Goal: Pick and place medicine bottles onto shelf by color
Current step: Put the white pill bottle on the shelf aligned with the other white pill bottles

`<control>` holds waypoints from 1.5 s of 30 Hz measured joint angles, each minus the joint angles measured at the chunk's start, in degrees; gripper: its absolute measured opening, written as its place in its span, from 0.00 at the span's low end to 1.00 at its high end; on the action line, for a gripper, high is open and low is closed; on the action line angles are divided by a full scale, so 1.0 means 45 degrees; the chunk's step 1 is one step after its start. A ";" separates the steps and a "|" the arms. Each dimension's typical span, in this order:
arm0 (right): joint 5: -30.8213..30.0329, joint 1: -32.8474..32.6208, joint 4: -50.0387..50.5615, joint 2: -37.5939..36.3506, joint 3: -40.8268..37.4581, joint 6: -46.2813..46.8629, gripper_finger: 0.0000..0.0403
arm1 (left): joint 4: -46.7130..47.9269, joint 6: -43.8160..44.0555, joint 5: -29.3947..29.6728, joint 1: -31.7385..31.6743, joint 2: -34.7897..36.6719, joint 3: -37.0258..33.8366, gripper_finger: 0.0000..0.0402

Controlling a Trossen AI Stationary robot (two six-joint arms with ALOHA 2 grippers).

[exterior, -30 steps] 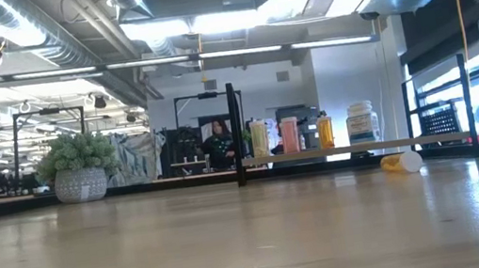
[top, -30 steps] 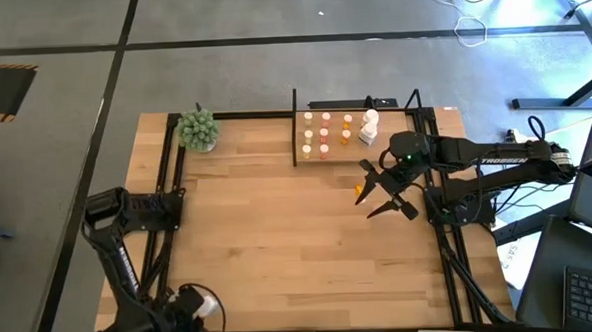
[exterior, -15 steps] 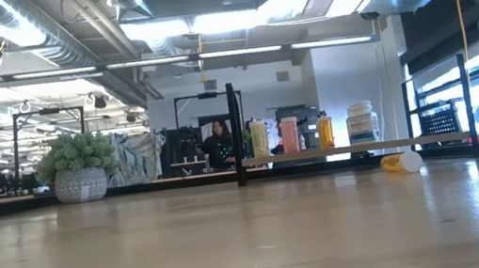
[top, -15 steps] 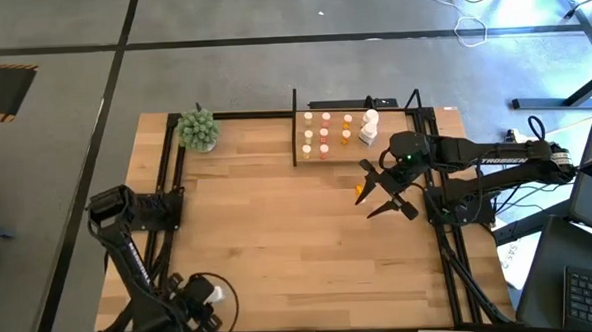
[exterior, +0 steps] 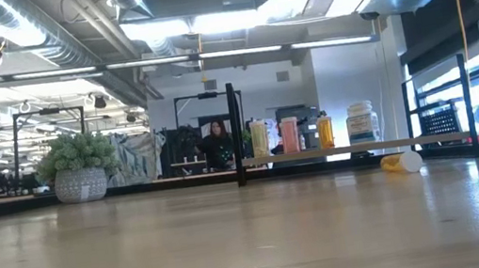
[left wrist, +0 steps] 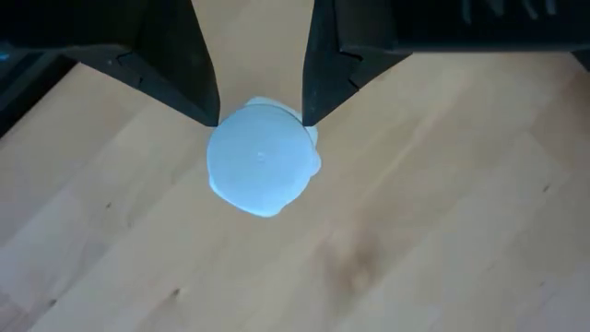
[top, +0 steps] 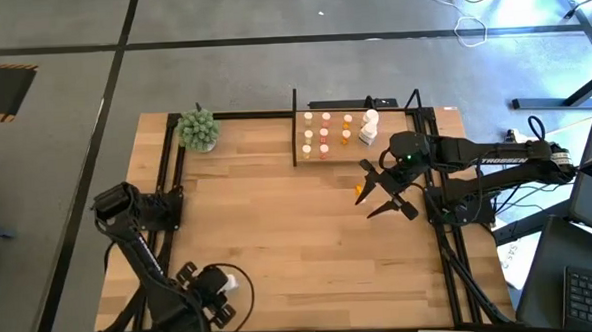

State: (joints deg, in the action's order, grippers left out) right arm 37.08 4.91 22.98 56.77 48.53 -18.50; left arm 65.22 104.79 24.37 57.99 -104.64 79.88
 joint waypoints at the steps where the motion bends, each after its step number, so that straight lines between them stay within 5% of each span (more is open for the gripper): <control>1: -0.0005 0.0000 0.0000 0.0000 0.0000 0.0000 0.51 | -0.0102 -0.0003 0.0009 -0.0004 0.0000 0.0000 0.37; 13: -0.0005 -0.0003 0.0000 0.0000 0.0000 0.0000 0.51 | -0.1085 0.2100 0.1729 0.1944 -0.0572 -0.0005 0.37; 29: -0.0005 0.0000 0.0000 0.0000 0.0000 0.0000 0.51 | -0.1608 0.1012 0.2044 0.1760 -0.2040 -0.0684 0.37; 45: -0.0010 0.0000 0.0000 0.0000 0.0000 0.0003 0.51 | -0.3387 0.0262 0.4161 0.0498 -0.2040 -0.2599 0.37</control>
State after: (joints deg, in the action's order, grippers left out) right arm 37.04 4.91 22.98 56.77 48.53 -18.49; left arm 49.98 105.96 43.09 60.23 -113.82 68.18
